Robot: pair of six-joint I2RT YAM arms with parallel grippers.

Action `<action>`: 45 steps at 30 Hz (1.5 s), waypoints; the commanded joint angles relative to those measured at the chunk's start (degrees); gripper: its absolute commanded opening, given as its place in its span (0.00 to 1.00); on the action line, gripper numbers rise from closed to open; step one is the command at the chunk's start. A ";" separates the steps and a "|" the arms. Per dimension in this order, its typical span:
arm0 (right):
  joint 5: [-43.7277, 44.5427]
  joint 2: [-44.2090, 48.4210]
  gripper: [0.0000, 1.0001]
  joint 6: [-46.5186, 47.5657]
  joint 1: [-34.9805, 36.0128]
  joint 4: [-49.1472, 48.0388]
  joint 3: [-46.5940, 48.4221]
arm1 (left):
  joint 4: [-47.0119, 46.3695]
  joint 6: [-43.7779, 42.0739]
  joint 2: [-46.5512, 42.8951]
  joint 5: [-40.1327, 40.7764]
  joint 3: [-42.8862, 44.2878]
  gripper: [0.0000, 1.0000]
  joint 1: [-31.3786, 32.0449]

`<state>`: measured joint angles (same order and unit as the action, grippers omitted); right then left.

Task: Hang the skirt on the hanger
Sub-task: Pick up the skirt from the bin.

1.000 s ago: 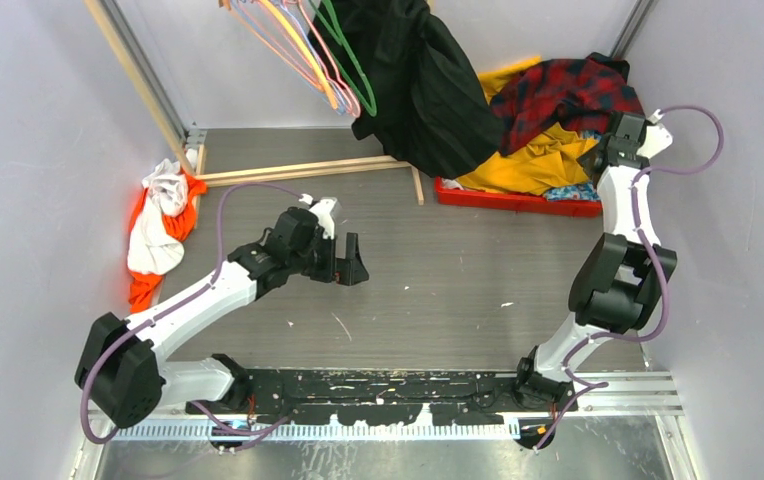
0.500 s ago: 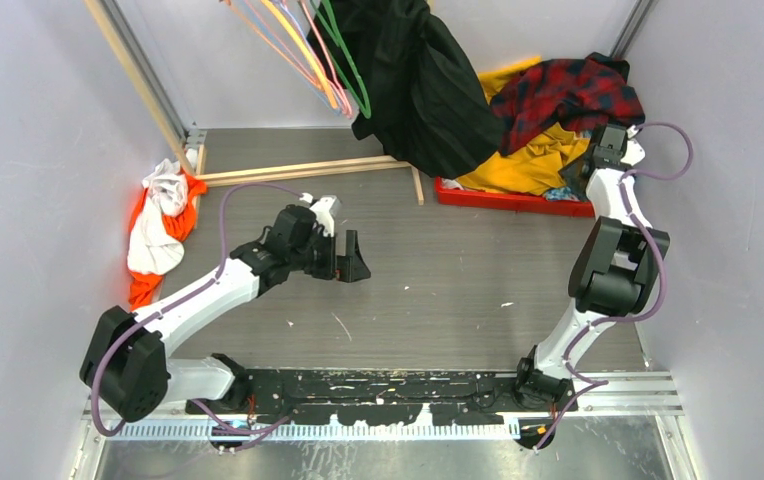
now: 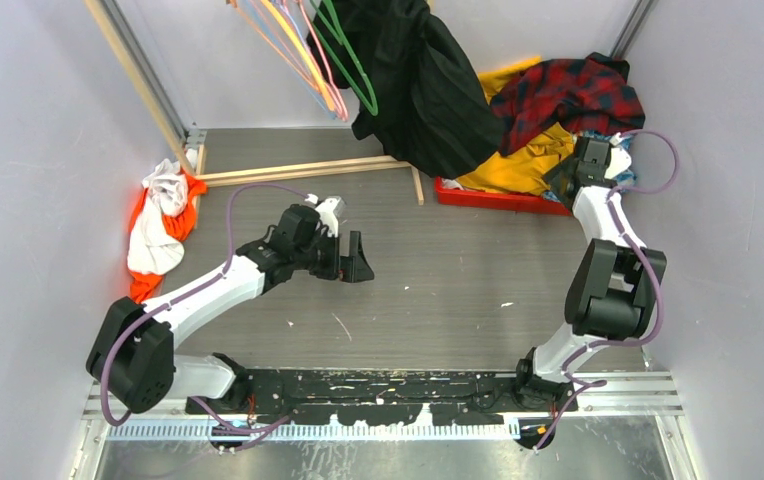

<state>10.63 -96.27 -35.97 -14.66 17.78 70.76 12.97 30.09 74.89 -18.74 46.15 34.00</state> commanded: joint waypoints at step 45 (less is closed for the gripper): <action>20.26 -5.62 0.50 11.63 10.08 5.43 8.60 | -6.03 1.03 2.34 -4.57 0.76 0.93 -0.33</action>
<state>27.55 -101.58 -25.28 -4.89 24.73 77.69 10.07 31.11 77.56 -21.98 46.15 34.00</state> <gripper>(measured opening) 0.523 0.928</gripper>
